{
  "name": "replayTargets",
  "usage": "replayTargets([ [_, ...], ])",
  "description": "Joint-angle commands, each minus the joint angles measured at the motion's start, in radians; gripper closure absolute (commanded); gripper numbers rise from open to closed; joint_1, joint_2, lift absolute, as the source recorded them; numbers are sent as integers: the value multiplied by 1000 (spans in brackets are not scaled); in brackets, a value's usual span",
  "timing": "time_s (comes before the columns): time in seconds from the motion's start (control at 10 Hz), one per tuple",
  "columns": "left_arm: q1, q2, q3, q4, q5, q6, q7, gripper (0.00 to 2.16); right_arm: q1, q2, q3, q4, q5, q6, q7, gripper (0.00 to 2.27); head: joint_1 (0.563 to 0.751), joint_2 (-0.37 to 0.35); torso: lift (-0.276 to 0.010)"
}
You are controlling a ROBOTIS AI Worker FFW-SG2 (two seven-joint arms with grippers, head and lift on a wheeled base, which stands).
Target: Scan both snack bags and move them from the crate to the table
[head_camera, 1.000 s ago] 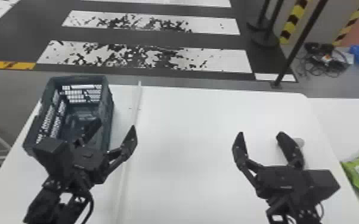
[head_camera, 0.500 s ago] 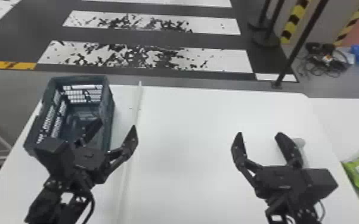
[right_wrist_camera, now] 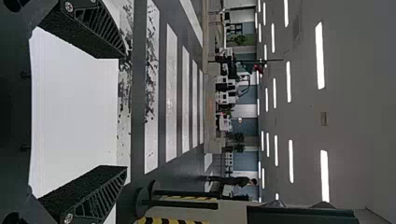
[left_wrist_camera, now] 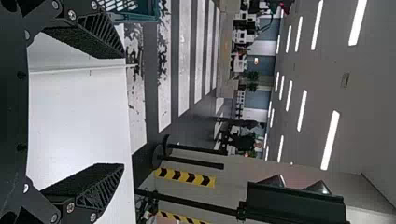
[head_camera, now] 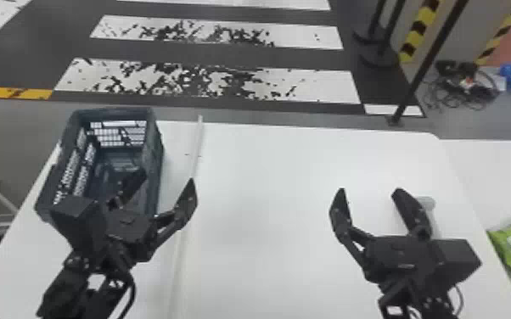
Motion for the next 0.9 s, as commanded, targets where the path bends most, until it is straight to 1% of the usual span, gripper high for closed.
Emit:
replayTargets([
  [0.0, 0, 0, 0, -1, 0, 0, 1, 178, 0, 0, 2, -1, 0, 0, 0, 83, 695, -39, -35],
  [0.8, -2, 0, -2, -1, 0, 0, 4, 178, -1, 0, 2, 1, 0, 0, -2, 83, 695, -37, -35],
])
